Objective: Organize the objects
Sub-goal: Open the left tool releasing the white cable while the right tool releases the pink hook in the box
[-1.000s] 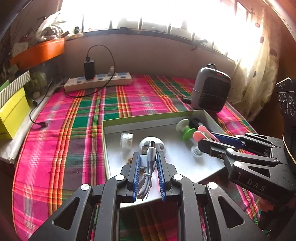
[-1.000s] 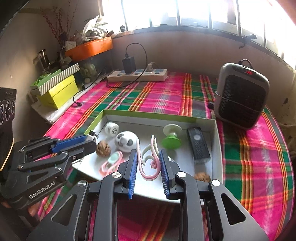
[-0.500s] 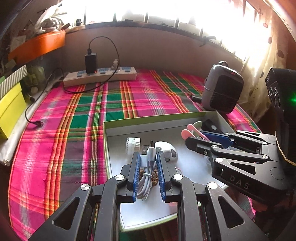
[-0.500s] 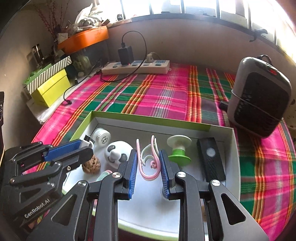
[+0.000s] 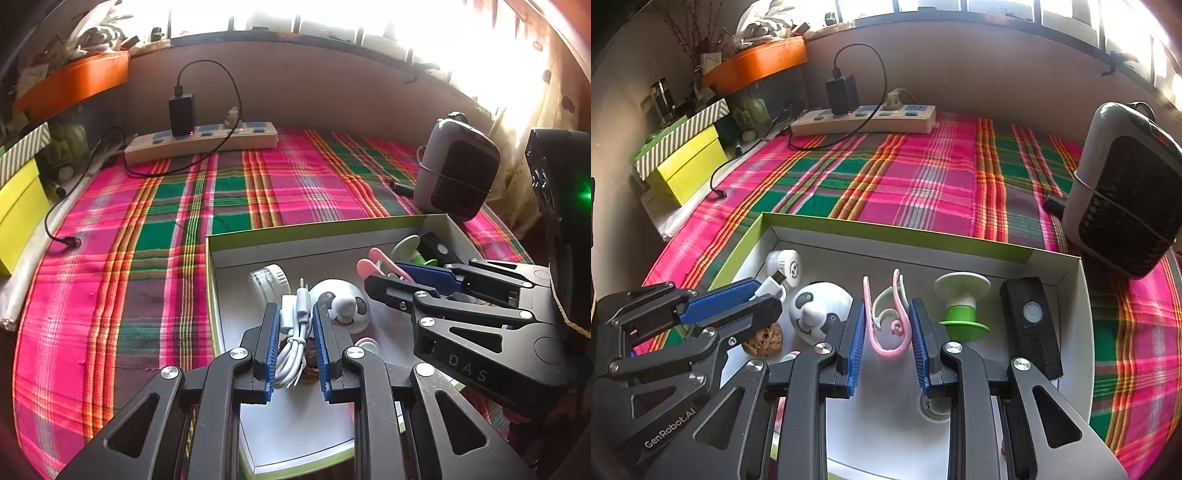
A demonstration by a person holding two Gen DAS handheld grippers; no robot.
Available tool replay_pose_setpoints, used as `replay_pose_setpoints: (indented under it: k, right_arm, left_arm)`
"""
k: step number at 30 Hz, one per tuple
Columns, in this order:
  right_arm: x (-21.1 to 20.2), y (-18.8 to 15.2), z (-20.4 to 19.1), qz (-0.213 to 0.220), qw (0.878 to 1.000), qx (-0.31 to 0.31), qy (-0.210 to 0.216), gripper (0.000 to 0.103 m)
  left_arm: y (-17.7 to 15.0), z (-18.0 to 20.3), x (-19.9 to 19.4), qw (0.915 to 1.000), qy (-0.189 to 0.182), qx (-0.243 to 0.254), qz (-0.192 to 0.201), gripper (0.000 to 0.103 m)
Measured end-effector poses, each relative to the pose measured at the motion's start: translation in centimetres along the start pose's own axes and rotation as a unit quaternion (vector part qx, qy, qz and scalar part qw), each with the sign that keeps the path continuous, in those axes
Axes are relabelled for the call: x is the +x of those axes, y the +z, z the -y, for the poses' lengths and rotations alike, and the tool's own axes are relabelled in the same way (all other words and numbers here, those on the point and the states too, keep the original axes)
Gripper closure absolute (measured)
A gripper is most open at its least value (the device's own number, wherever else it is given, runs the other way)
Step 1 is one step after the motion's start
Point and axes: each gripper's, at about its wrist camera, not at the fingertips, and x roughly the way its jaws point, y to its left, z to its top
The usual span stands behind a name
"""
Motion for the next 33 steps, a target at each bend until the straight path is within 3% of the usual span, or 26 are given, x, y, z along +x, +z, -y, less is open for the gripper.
replay_pose_setpoints:
  k: [33]
  right_arm:
    - [0.78, -0.11, 0.24, -0.011, 1.000, 0.010, -0.004, 0.078]
  left_arm:
    - [0.07, -0.38, 0.48, 0.9999, -0.009, -0.013, -0.007, 0.084]
